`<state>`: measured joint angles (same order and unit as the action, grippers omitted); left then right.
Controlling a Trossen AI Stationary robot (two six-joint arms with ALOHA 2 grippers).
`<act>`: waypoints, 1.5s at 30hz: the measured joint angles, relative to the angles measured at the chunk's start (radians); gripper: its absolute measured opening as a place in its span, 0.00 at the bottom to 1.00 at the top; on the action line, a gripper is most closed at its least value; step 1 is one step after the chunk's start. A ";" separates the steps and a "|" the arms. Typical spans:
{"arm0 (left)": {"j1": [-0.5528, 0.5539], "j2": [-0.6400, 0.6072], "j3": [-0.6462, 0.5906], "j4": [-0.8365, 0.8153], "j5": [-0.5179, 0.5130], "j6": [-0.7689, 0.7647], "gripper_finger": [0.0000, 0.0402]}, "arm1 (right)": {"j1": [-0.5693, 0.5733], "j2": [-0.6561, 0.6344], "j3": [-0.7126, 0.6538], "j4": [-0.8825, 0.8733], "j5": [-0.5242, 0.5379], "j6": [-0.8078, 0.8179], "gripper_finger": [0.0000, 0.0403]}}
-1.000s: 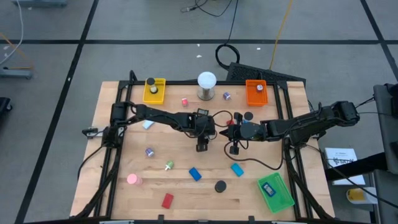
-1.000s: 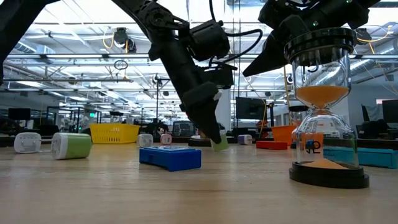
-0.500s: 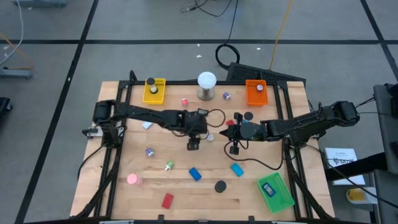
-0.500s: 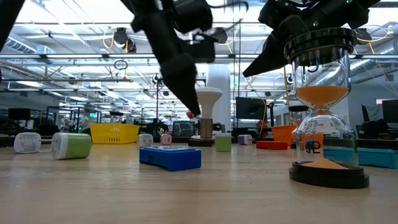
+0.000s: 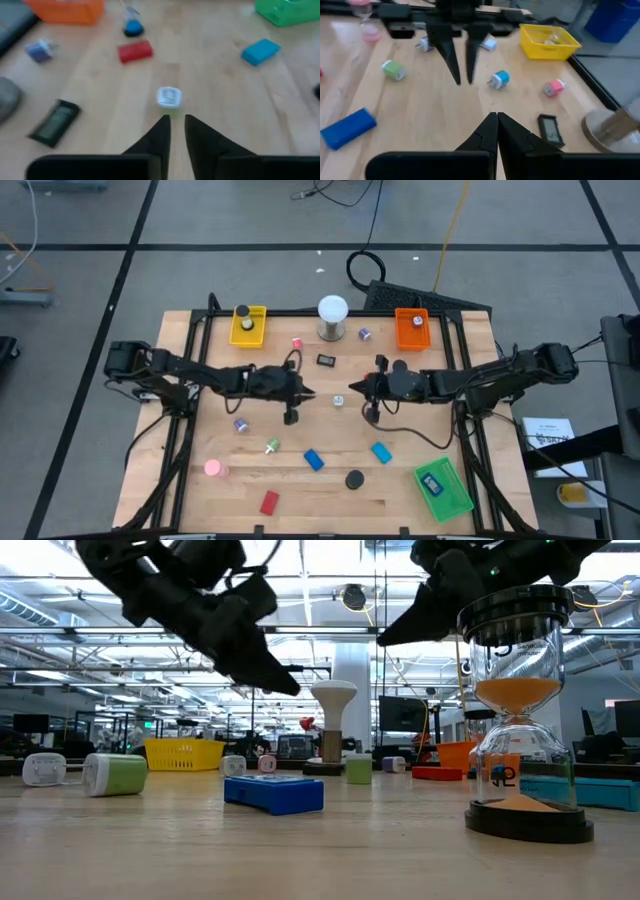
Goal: Pick & Place Office items
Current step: Put the top green charger adaptor into the orange bin
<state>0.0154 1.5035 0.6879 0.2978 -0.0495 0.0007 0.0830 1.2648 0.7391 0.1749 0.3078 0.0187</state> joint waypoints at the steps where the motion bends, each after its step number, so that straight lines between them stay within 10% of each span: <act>1: -0.004 -0.006 -0.018 0.039 -0.026 0.017 0.10 | -0.014 0.000 0.000 -0.005 -0.014 0.017 0.01; 14: 0.061 -0.006 -0.378 0.747 -0.007 0.039 0.05 | -0.154 0.101 0.159 -0.312 -0.127 0.146 0.06; 34: 0.081 -0.006 -0.408 0.770 -0.008 -0.030 0.05 | -0.159 0.513 0.529 -0.681 -0.261 -0.043 0.66; 45: 0.081 -0.006 -0.408 0.767 -0.008 -0.010 0.05 | -0.159 0.568 0.528 -0.619 -0.274 -0.062 0.72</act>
<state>0.0963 1.4975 0.2794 1.0645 -0.0578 -0.0093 -0.0761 1.8324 1.2667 -0.4446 0.0333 -0.0436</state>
